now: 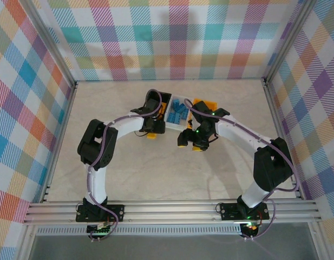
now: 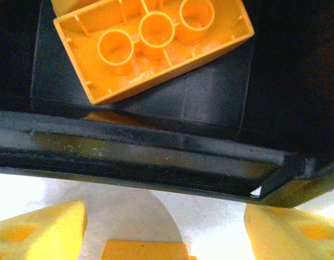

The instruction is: Sort the legos into containers by color

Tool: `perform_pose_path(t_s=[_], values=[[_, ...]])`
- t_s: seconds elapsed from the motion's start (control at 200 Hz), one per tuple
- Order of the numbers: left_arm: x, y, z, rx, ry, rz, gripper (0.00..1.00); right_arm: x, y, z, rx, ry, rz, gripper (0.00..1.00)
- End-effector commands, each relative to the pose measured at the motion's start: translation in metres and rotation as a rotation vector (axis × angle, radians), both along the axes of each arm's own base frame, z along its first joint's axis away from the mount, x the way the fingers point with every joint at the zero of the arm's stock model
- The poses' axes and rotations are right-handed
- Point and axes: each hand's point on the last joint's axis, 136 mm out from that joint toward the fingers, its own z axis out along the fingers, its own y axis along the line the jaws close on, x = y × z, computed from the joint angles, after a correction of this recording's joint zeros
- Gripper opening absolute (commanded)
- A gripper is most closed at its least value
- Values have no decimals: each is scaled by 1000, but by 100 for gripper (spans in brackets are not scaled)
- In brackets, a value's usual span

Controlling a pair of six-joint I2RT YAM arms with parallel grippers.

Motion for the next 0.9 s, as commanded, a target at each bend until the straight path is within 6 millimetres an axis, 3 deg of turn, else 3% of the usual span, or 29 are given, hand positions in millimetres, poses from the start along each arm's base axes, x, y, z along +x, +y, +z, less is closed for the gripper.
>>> perform_pose_path(t_s=[0.0, 0.47, 0.895], values=[[-3, 5, -11, 29, 15, 23, 74, -8, 1, -3, 6, 22, 28, 70], [-20, 21, -35, 118, 117, 51, 69, -7, 3, -8, 8, 26, 26, 70], [-55, 34, -23, 107, 177, 75, 66, -5, 7, -13, 30, 27, 11, 70]])
